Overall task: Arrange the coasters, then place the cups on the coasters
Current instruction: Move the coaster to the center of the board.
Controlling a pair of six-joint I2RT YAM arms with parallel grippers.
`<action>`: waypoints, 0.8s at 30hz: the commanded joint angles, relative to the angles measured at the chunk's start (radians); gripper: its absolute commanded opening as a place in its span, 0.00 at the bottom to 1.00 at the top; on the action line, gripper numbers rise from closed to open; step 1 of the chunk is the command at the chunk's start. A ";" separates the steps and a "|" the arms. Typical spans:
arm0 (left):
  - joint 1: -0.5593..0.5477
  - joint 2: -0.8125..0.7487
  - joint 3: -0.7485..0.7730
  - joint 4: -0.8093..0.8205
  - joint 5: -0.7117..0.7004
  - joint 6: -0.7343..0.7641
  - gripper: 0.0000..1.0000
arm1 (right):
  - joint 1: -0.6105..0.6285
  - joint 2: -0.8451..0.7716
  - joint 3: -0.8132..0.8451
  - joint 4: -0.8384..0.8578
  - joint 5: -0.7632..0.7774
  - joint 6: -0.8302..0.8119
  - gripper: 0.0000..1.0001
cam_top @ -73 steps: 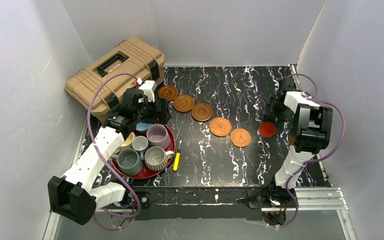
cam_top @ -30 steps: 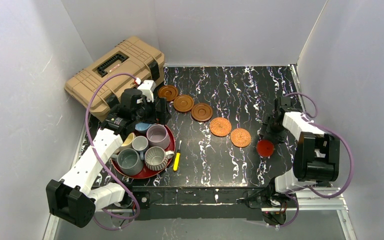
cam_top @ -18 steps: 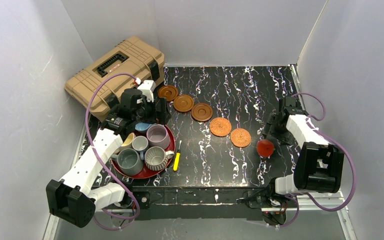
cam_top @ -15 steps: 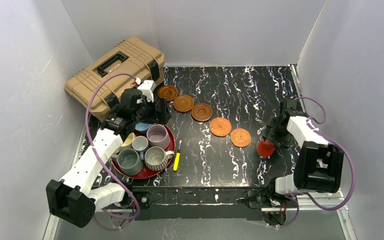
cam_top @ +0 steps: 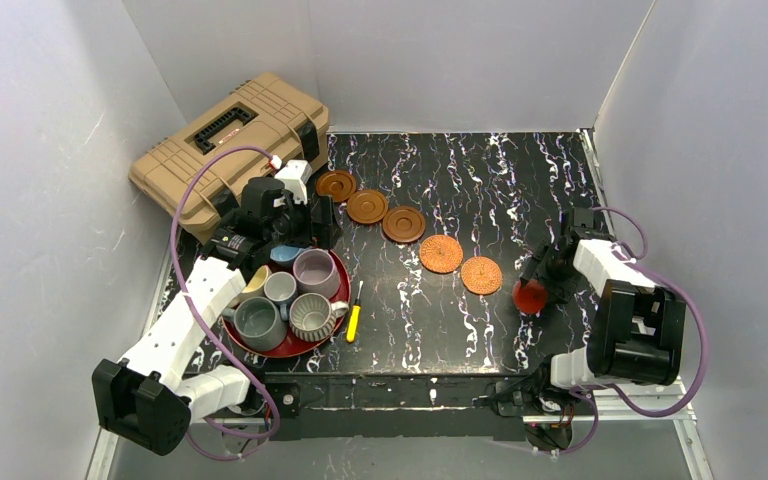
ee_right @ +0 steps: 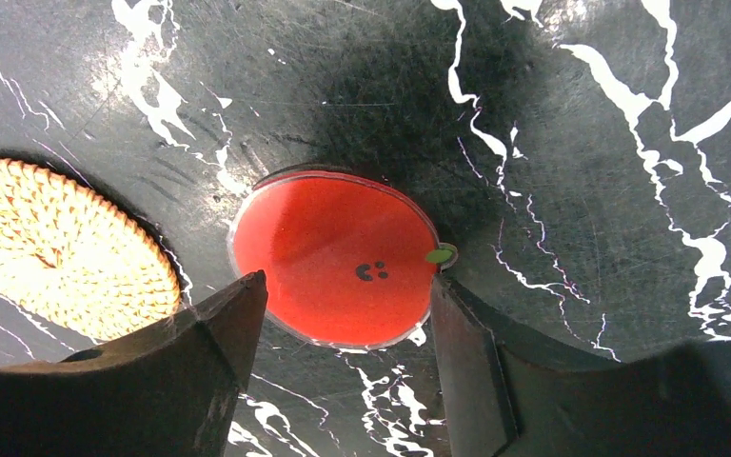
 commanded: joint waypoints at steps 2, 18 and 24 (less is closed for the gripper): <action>0.005 -0.018 -0.008 -0.006 0.016 0.001 0.99 | -0.003 0.004 -0.043 0.036 -0.064 0.016 0.69; 0.005 -0.014 -0.008 -0.006 0.018 -0.001 0.99 | -0.003 -0.039 -0.092 0.005 -0.110 0.012 0.67; 0.004 -0.012 -0.008 -0.006 0.018 -0.001 0.99 | -0.001 -0.045 -0.089 -0.006 -0.116 0.012 0.67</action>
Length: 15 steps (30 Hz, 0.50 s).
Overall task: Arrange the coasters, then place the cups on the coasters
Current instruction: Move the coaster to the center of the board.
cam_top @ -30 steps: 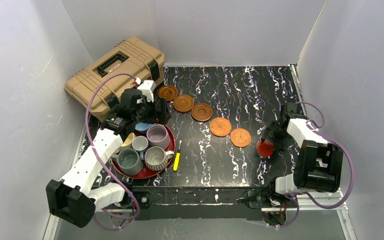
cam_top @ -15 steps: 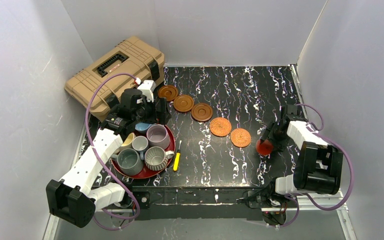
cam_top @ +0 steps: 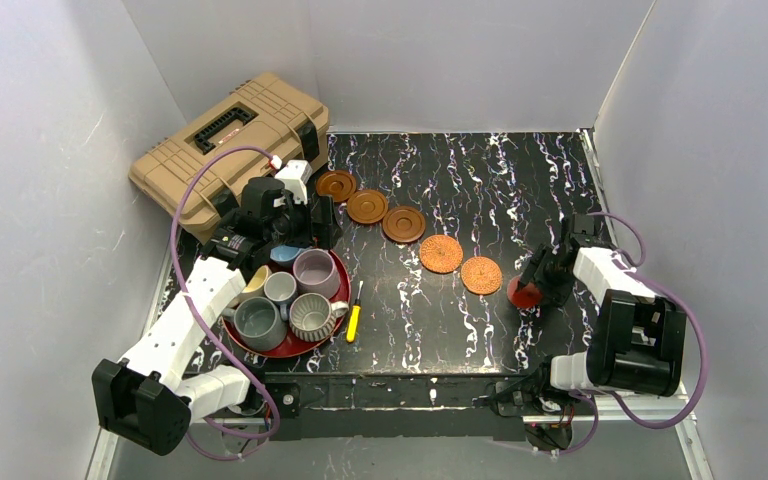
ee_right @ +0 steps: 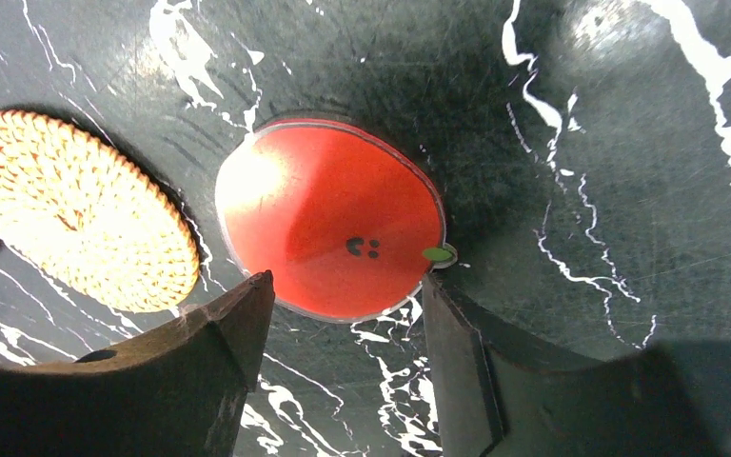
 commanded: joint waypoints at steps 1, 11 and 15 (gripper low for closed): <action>0.004 -0.013 -0.008 -0.006 0.015 0.000 0.99 | 0.001 0.009 -0.038 -0.036 -0.045 0.011 0.67; 0.005 -0.008 -0.008 -0.006 0.016 0.000 0.99 | 0.009 -0.027 0.049 -0.105 -0.021 -0.007 0.66; 0.005 -0.008 -0.008 -0.007 0.016 -0.001 0.99 | 0.009 -0.033 0.138 -0.140 0.023 -0.019 0.69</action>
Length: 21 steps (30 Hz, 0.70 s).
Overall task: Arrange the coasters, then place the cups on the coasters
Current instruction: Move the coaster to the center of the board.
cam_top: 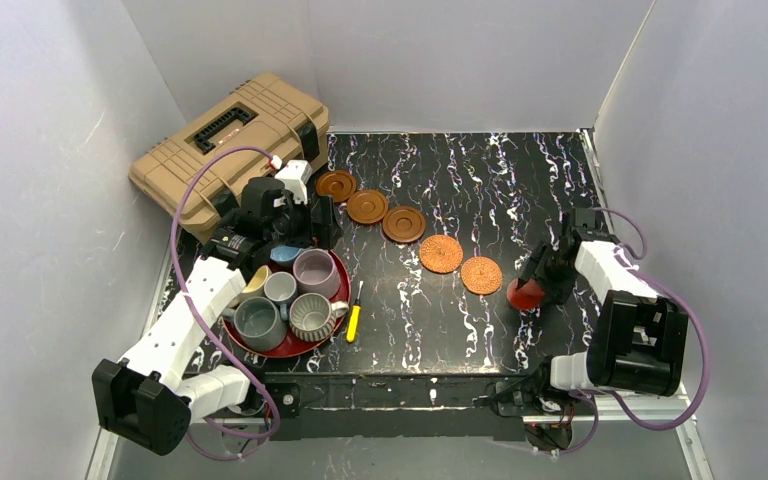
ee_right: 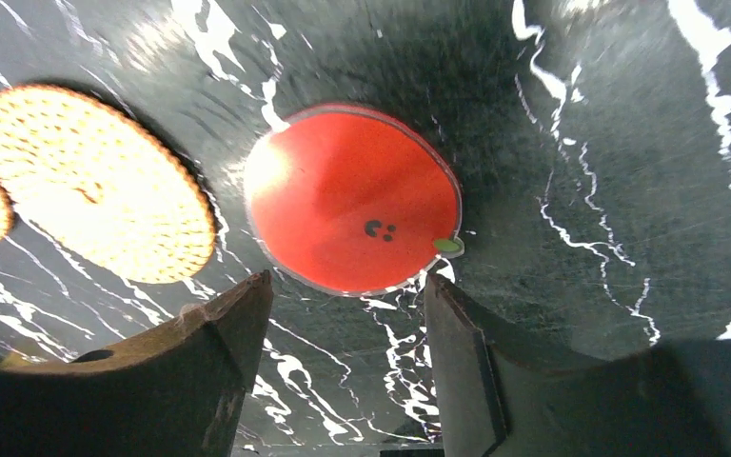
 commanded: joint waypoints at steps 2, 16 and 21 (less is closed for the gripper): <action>0.004 -0.010 -0.009 -0.007 0.011 0.000 0.99 | 0.004 -0.021 0.131 -0.051 0.056 -0.019 0.71; 0.005 -0.008 -0.008 -0.010 0.003 0.003 0.99 | -0.060 0.054 0.082 0.035 0.053 -0.016 0.88; 0.005 -0.006 -0.007 -0.010 0.004 0.003 0.99 | -0.077 0.082 0.064 0.062 0.010 -0.018 0.88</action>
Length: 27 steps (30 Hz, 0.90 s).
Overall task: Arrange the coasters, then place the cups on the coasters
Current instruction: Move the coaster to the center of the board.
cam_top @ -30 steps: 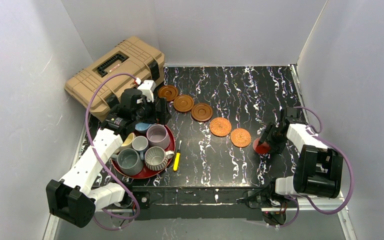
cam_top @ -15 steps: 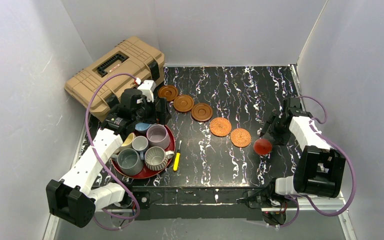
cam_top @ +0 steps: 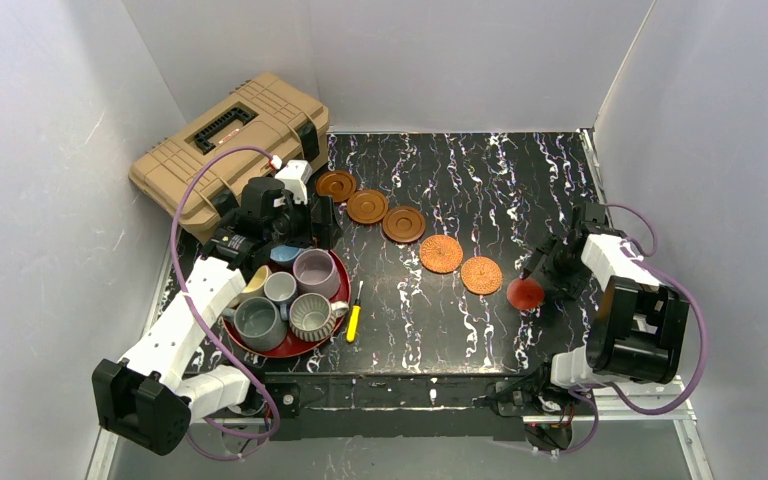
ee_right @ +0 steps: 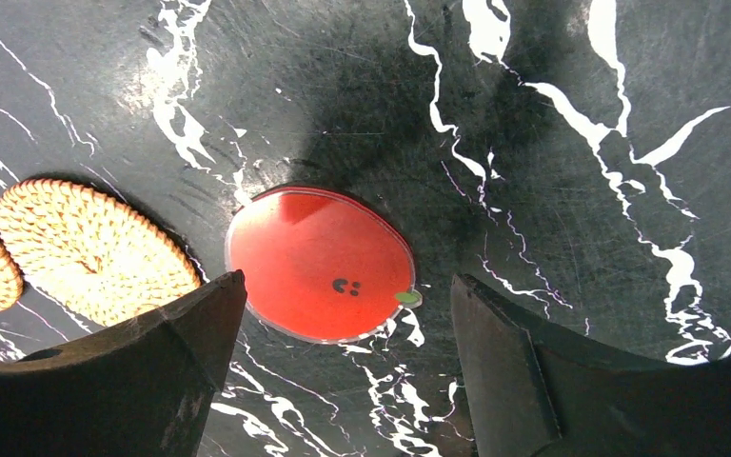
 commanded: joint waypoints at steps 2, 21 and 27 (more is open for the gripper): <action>0.004 -0.006 -0.007 -0.010 0.004 0.003 0.99 | -0.017 0.035 -0.016 0.045 -0.056 -0.002 0.87; 0.005 -0.001 -0.006 -0.009 0.009 0.003 0.99 | -0.017 0.075 -0.055 0.046 -0.120 -0.047 0.75; 0.005 0.003 -0.007 -0.009 0.012 0.002 0.99 | -0.017 0.078 -0.052 0.029 -0.129 -0.063 0.74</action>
